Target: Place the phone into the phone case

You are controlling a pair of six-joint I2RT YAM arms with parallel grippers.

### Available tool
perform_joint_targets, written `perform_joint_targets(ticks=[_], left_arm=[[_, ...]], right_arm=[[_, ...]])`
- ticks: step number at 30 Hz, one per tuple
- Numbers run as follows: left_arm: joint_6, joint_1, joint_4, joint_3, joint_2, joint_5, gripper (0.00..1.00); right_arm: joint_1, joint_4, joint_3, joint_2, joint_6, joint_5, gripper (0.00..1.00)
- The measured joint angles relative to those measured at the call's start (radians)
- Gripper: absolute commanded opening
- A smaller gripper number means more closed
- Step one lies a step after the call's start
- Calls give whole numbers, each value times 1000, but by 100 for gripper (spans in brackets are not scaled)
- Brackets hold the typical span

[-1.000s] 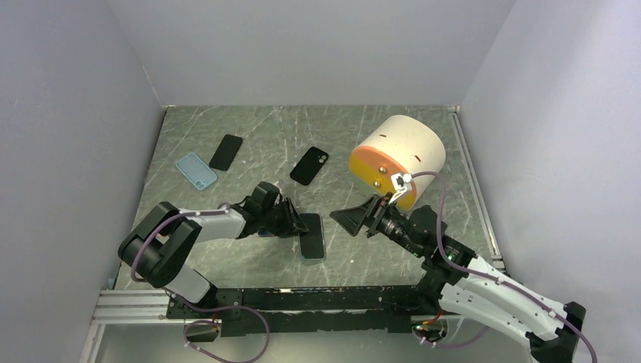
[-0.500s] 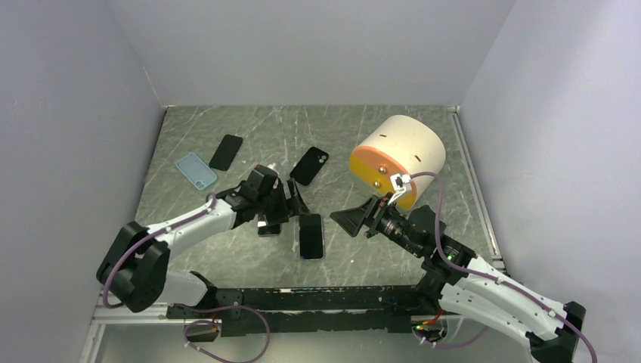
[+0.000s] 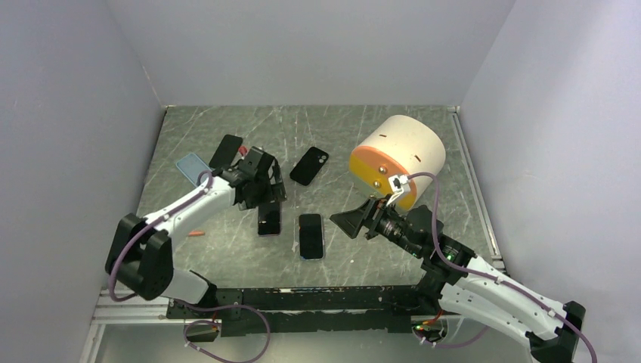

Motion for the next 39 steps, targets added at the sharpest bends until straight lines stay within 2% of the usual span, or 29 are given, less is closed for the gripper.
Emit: perform_joint_targets(ticks=[7, 18, 39], left_arm=[[22, 4, -49, 21, 135, -39, 94], [23, 9, -51, 21, 241, -42, 94], [19, -19, -42, 41, 322, -56, 92]], right_arm=[[0, -23, 9, 19, 0, 0, 99], [0, -38, 16, 31, 11, 0, 98], [0, -39, 16, 28, 20, 0, 98]])
